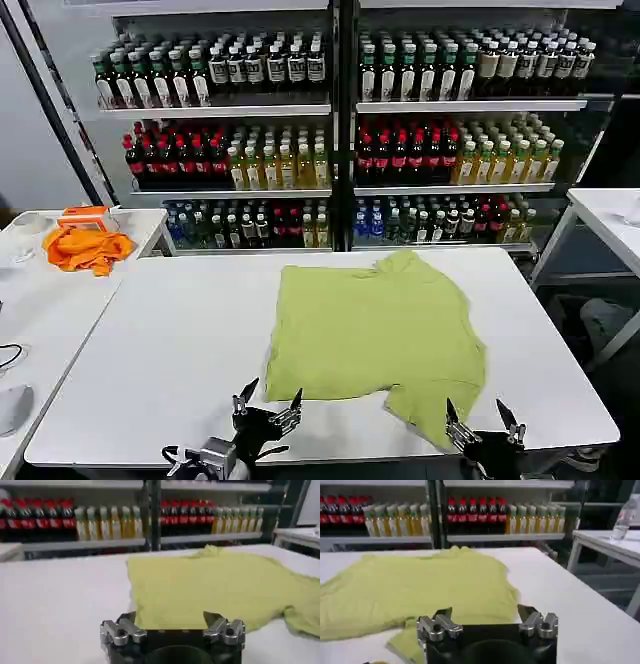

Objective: Fold and organize the clothes.

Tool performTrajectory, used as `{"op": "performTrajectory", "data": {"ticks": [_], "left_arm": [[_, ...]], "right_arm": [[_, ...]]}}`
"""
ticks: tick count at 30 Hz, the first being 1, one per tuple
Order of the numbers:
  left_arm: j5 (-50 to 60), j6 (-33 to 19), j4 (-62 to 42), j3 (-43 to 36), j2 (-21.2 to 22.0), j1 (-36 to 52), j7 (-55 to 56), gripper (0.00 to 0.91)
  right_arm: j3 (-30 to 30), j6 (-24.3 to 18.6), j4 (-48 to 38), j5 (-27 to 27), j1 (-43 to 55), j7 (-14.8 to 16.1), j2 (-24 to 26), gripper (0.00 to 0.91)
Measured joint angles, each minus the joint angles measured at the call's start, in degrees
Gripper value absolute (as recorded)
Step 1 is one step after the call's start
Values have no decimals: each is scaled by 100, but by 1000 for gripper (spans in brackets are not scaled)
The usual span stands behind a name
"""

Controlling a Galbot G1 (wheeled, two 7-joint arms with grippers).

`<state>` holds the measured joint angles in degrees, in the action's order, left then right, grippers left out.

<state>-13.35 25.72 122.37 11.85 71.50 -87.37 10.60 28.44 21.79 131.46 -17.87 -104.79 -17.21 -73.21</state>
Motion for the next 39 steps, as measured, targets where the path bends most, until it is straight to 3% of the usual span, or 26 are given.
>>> {"op": "performTrajectory", "data": {"ticks": [3,5,7,10,12,25,39], "left_arm": [[-69,113,-126,2,-25,126,5,907],[-123,180,-218,2,-49,211,4,534],[-173,237,-302,-3,-71,280,4,191],[-265,336,-457,-5,-71,405,1,50],[-320,375,-518,1,-71,455,4,40],[-514,342,-645,37,-158,513,-128,40],[-653,203,-701,128,-145,460,-289,40]], "right_arm": [[-119,97,-55,-17,50,-81,-32,907],[-196,156,-87,-26,62,-133,-50,907],[-264,193,-117,-45,76,-175,-60,10],[-356,227,-162,-94,108,-244,-83,0],[-403,250,-193,-138,115,-302,-106,0],[-512,303,-246,-321,114,-555,-222,0],[-400,204,-85,-407,28,-498,-191,0]]}}
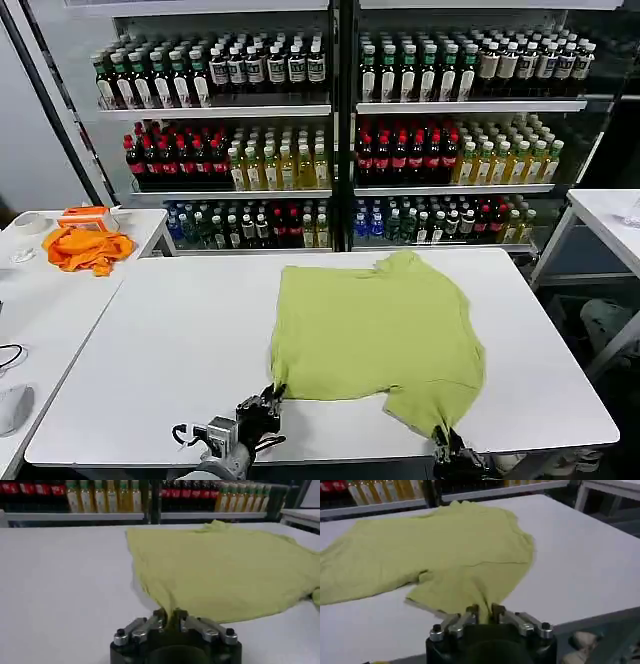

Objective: Fold and organize the clothes.

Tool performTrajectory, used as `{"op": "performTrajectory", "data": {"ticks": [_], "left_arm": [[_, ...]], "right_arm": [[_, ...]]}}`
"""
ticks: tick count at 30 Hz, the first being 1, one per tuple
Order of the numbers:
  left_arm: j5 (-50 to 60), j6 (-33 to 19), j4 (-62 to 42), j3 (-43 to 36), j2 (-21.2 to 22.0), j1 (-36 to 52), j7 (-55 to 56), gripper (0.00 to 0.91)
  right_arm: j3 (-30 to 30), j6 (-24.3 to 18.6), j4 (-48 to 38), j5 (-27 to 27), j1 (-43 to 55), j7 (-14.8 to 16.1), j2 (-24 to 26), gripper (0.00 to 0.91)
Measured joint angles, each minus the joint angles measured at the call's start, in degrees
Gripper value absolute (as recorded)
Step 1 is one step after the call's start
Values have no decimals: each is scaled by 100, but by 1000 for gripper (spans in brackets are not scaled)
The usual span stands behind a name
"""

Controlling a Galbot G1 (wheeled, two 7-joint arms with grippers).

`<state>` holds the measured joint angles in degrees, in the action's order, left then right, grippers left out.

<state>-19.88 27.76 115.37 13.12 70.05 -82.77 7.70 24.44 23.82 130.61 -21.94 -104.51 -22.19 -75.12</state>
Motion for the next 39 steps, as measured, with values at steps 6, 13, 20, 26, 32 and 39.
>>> {"op": "performTrajectory", "data": {"ticks": [6,13,20,26,32,39], "left_arm": [[-87,-119,89,71,-15,-101,-27,40],[-218,-263,410,191,-52,-312,-42,30],[-326,-349,811,380,-111,-582,-25,30],[-456,-360,1031,534,-203,-648,-9,30],[-587,-406,999,528,-330,-509,-12,40],[-621,-437,646,362,-366,-79,30,40]], "right_arm": [[169,-88,227,-1,-98,90,113,0],[454,-173,563,-17,-227,178,236,0],[753,-232,756,-74,-194,260,361,0],[827,-256,644,-183,160,307,530,0],[800,-257,276,-295,722,368,753,0],[671,-275,-292,-332,1449,453,1026,0]]}}
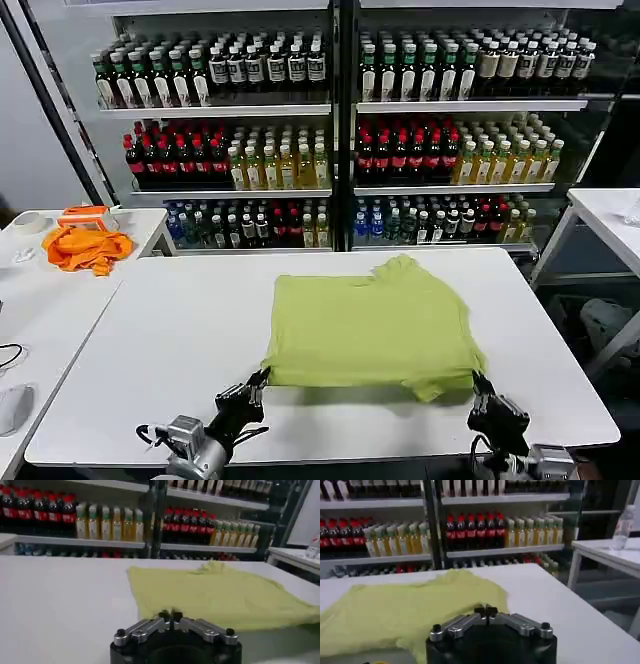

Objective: Fold and organize the clothes.

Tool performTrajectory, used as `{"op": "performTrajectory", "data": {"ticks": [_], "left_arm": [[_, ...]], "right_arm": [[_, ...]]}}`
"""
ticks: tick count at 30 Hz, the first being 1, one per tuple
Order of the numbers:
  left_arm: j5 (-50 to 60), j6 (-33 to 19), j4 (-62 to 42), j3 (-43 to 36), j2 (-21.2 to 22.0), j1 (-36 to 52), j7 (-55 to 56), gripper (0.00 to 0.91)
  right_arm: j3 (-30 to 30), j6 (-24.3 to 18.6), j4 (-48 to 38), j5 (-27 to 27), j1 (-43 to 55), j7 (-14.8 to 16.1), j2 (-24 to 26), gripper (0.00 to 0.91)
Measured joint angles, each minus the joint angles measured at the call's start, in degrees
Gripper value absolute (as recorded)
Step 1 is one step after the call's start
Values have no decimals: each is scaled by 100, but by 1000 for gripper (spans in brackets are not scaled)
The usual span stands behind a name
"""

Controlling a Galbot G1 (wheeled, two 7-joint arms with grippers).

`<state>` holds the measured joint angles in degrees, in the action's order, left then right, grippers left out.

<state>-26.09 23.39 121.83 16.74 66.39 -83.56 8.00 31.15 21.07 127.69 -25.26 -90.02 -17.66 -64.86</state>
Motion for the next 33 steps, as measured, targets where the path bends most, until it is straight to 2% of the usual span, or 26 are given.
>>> {"op": "performTrajectory", "data": {"ticks": [15,17,18,19,20,21,22,33], "left_arm": [[70,-35,-1100,-536,48,1252,122,40],[97,-38,-1246,-599,71,1393,122,60],[104,-38,-1312,-625,85,1456,132,101],[112,-38,-1377,-650,99,1516,133,262],[126,-38,-1446,-677,114,1584,134,403],[141,-42,-1508,-701,126,1638,139,756],[157,-48,-1562,-728,142,1688,141,907],[335,-74,-1959,-812,257,2006,201,907]], "right_arm": [[-563,-141,-1254,239,1319,197,221,0],[-640,-175,-1424,324,1445,231,200,0],[-670,-179,-1506,365,1499,240,185,0],[-700,-180,-1581,405,1545,251,172,615],[-727,-180,-1656,451,1591,264,154,907],[-752,-175,-1708,494,1621,278,137,907],[-779,-164,-1755,535,1644,295,122,907],[-733,-116,-1993,747,1651,479,41,907]]}}
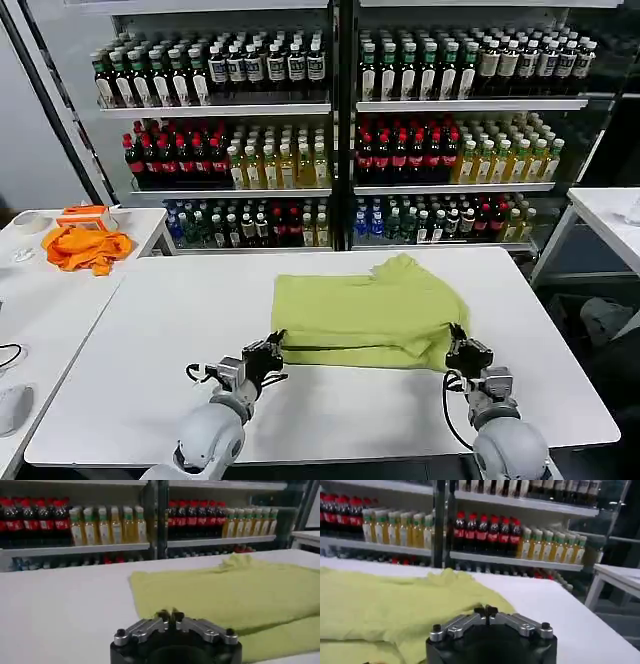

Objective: Fold and organize the clothes.

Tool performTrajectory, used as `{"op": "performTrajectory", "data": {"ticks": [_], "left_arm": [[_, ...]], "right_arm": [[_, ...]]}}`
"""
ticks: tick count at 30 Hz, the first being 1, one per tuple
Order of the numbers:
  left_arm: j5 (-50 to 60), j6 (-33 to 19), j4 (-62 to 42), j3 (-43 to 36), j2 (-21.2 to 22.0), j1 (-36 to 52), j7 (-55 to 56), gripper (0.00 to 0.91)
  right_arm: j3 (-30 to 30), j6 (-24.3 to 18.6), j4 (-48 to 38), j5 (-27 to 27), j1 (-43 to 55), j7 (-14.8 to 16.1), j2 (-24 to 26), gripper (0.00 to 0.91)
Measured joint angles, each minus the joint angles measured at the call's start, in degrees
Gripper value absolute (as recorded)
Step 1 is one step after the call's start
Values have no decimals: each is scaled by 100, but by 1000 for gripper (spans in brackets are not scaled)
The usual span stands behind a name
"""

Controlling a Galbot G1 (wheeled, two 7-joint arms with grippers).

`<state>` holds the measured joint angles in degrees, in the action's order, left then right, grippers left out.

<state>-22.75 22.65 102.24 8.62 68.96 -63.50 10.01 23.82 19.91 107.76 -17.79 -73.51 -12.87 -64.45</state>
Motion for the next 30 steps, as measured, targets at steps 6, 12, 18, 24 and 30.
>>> {"op": "performTrajectory", "data": {"ticks": [6,12,18,24,30], "left_arm": [[59,-4,49,62,7,-85,29,907],[84,-19,161,156,52,-314,43,907],[55,12,165,159,109,-468,45,20],[62,21,125,138,170,-477,83,20],[61,-8,116,89,172,-499,86,20]], "right_arm": [[278,90,95,-98,-293,-3,-46,907],[548,281,84,-425,-529,-60,-81,907],[617,391,-3,-657,-570,-127,-115,10],[619,409,-15,-812,-578,-134,-123,0],[609,436,-2,-889,-636,-134,-117,0]]}}
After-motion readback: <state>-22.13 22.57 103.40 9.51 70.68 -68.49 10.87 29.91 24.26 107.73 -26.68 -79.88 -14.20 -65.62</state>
